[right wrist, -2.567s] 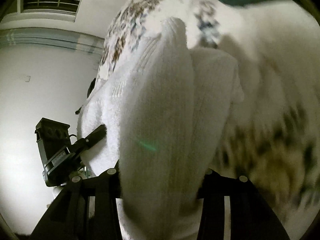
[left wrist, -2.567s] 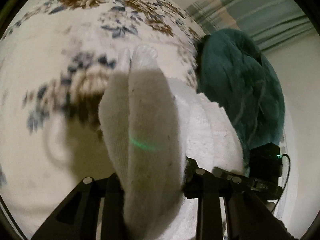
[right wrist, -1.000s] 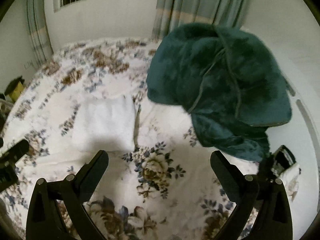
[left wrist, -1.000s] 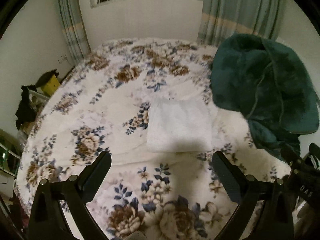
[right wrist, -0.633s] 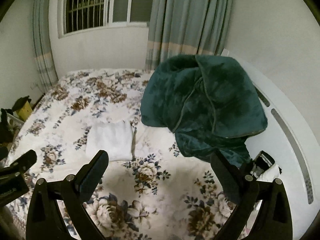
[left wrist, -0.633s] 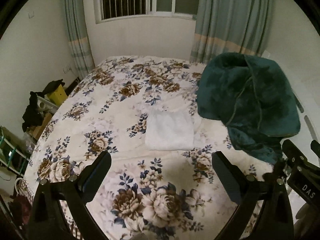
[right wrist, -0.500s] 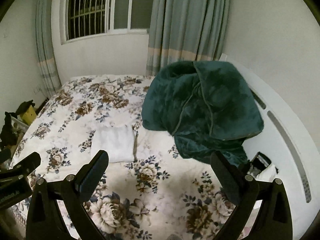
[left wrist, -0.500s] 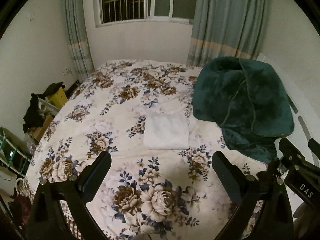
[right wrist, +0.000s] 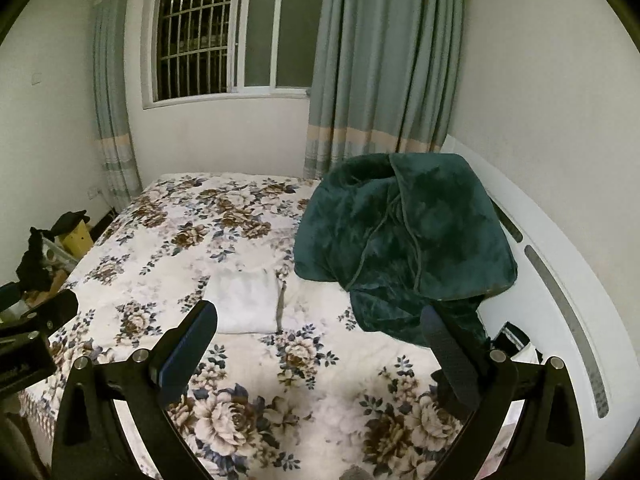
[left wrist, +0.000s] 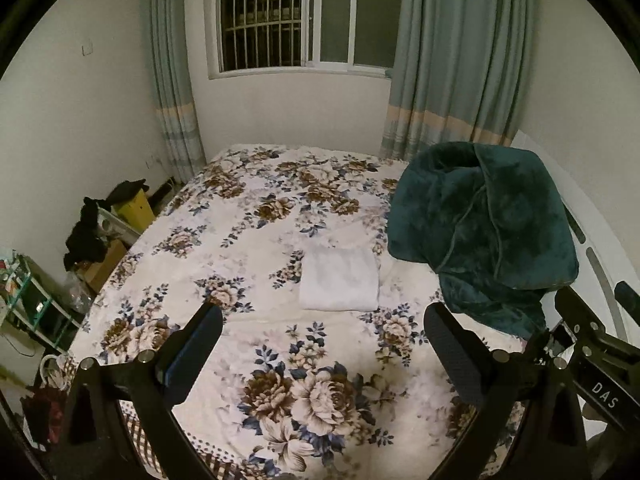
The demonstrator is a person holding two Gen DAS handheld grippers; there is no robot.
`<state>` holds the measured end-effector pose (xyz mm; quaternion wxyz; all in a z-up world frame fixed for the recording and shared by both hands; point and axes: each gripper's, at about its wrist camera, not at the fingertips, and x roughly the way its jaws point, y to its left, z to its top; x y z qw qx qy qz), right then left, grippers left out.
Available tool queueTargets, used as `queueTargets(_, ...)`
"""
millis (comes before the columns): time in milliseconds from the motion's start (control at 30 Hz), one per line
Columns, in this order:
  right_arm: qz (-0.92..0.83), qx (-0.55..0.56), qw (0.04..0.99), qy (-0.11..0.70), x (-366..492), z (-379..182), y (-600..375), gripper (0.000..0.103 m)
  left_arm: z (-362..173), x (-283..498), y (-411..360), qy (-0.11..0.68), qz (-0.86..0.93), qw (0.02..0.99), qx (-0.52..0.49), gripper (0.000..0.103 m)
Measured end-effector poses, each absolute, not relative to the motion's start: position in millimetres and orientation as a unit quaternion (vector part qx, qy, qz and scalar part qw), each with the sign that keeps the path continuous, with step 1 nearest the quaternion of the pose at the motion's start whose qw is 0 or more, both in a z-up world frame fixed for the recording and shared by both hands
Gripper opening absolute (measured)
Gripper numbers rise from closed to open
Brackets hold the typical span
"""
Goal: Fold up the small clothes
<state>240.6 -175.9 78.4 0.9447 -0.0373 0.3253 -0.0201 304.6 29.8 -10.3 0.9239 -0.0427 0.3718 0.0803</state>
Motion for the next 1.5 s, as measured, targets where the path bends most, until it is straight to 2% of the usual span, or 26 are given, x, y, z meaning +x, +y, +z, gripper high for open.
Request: queueTargets(1500, 0.011, -0.029, 0.943, 0.333, 226.1, 82.4, -170.3, 0.103, 0.9, 282.8, 21.3, 0.366, 0.092, 0.926, -0.018, 0.103)
